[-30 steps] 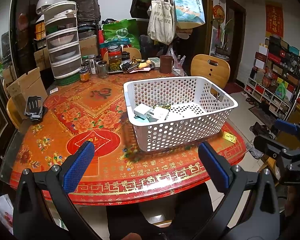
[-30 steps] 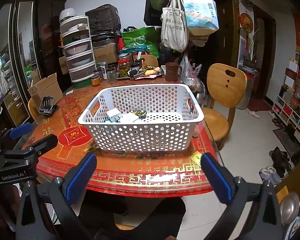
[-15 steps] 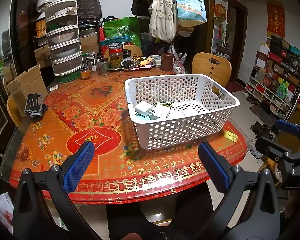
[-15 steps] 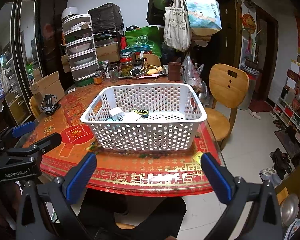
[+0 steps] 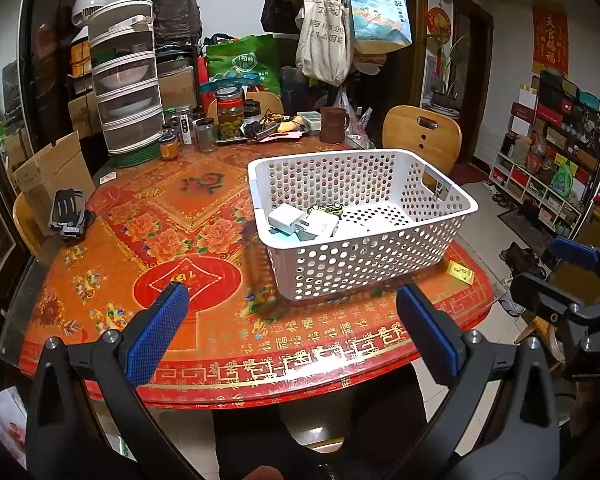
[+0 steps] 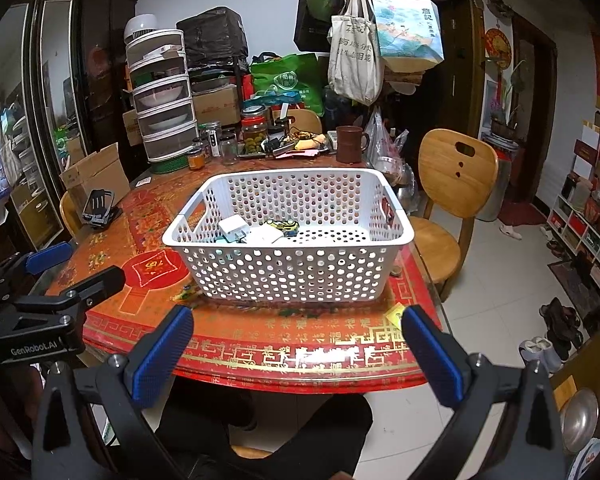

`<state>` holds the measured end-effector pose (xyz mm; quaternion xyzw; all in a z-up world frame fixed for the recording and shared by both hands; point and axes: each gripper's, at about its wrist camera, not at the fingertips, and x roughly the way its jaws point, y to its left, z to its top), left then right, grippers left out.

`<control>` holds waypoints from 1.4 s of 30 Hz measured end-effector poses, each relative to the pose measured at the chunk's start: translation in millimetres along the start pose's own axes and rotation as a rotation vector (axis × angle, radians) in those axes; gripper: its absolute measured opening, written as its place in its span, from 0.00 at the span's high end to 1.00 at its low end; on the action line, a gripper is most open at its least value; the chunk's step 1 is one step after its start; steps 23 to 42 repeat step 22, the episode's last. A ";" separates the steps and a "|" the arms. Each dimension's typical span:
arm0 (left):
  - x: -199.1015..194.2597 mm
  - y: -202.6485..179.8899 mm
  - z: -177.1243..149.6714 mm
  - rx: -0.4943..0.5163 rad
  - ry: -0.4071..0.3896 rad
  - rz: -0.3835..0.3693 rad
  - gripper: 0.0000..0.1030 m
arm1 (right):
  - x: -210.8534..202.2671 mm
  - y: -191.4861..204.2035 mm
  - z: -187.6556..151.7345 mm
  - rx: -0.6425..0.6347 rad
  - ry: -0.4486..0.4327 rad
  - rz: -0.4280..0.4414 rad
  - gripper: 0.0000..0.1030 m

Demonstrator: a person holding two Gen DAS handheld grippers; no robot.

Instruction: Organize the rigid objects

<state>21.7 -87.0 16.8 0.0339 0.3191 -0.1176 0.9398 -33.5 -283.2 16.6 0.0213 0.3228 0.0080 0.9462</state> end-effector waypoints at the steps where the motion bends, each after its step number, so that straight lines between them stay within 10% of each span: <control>1: -0.3 -0.1 0.2 0.001 0.000 0.002 0.01 | -0.4 0.0 -0.1 -0.001 -0.001 -0.001 0.00; 42: -1.9 3.1 1.6 -0.002 -0.013 -0.005 0.01 | -1.3 0.5 0.3 -0.011 0.006 -0.005 0.00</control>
